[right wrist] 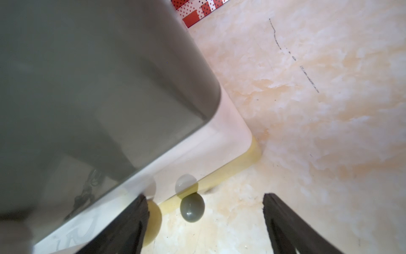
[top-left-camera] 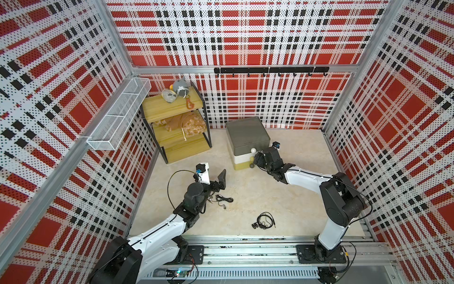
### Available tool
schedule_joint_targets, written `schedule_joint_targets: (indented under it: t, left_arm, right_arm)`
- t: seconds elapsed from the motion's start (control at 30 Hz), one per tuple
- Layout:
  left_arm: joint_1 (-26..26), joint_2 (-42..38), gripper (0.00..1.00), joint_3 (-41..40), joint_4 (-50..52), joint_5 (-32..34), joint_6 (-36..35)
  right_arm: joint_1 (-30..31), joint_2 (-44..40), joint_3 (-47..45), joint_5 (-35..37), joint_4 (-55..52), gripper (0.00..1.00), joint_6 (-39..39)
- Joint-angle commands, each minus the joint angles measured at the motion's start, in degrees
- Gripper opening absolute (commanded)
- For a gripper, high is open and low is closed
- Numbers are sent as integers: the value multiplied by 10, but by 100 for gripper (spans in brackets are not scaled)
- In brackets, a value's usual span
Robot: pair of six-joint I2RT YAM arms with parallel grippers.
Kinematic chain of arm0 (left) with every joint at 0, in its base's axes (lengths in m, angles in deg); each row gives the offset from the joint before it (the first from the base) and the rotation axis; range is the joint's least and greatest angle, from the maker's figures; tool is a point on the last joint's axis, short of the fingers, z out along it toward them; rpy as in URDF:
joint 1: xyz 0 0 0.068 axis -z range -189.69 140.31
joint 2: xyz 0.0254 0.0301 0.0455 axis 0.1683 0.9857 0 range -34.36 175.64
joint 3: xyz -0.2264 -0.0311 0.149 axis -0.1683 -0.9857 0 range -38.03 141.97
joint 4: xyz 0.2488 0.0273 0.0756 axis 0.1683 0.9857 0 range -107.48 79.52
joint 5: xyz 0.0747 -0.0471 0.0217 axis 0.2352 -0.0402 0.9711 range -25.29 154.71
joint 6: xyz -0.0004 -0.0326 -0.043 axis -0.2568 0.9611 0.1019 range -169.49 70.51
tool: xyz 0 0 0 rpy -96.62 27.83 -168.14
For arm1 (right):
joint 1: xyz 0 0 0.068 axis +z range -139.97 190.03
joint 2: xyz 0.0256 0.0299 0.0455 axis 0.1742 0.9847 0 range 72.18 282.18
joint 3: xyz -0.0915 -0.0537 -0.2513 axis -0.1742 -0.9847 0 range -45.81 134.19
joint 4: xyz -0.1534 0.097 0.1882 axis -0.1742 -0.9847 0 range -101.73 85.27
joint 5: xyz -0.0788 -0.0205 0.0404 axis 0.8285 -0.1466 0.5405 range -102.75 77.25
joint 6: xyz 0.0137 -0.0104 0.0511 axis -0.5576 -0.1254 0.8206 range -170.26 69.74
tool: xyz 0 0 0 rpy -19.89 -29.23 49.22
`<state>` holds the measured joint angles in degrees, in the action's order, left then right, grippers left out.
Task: Place the wired earphones into the drawer by color
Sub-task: Close the drawer in the storage box.
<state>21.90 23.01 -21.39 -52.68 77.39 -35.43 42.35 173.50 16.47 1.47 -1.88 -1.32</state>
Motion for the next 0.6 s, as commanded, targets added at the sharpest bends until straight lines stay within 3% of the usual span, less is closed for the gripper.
schedule_joint_targets:
  t: [0.0,0.3,0.57]
  left_arm:
    - [3,-9,99,-8,-13,5,-4]
    - [2,-11,99,-9,-14,8,-4]
    - [2,-16,99,-14,-14,28,6]
  right_arm:
    - [-2,8,12,-8,15,88,-3]
    - [-2,-9,3,-13,14,88,-8]
    - [-2,-59,-66,-21,55,89,-42]
